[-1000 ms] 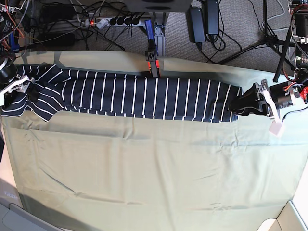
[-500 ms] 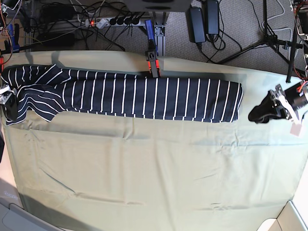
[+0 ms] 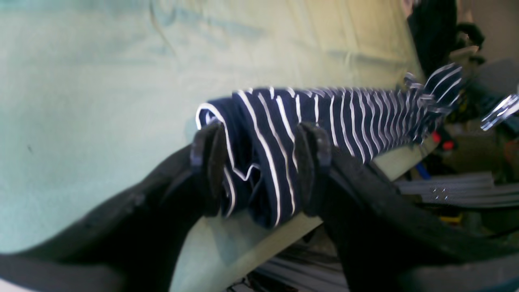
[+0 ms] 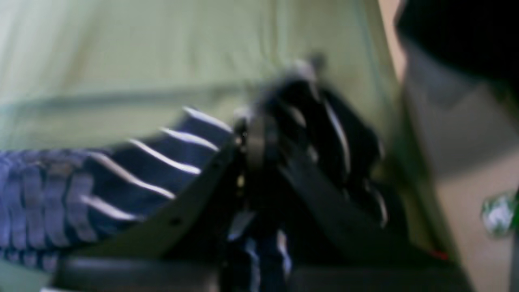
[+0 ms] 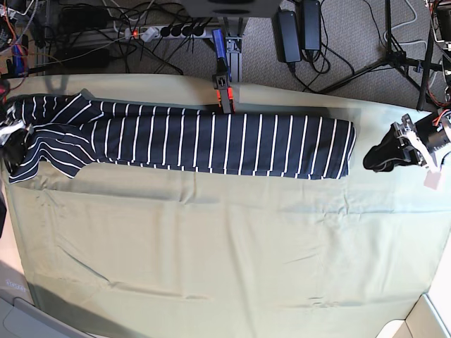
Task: Fold the T-shirt properly
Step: 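Grasp the hem end of the folded strip with the left gripper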
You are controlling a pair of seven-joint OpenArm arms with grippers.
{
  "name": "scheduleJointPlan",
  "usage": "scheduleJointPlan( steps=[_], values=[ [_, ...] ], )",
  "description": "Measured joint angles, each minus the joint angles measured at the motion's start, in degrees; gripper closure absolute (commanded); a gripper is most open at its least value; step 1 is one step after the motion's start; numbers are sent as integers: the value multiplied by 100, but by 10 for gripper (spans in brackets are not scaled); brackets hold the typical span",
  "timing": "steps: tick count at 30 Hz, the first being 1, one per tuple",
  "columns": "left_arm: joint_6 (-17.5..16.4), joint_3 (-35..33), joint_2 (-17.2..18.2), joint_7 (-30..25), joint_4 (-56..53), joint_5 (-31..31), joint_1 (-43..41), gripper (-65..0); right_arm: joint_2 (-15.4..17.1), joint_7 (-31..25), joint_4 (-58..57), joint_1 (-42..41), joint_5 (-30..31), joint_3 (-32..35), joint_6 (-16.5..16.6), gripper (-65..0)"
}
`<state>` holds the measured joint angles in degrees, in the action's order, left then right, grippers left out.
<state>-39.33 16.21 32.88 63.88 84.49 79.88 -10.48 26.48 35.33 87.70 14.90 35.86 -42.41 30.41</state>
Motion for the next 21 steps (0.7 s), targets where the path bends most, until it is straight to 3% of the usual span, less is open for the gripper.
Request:
scheduleJointPlan(
  steps=[7, 14, 21],
  values=[
    [0, 0, -2, -247, 0, -474, 0, -363, -39, -125, -1309, 0, -72, 101, 0, 0],
    [0, 0, -164, -356, -13, -863, 0, -364, -33, -125, -1270, -17, 345, 98, -2, 0],
    [2, -61, -372, -566, -490, -870, 2, -366, -33, -61, -1259, -127, 400, 98, 0, 0]
  ],
)
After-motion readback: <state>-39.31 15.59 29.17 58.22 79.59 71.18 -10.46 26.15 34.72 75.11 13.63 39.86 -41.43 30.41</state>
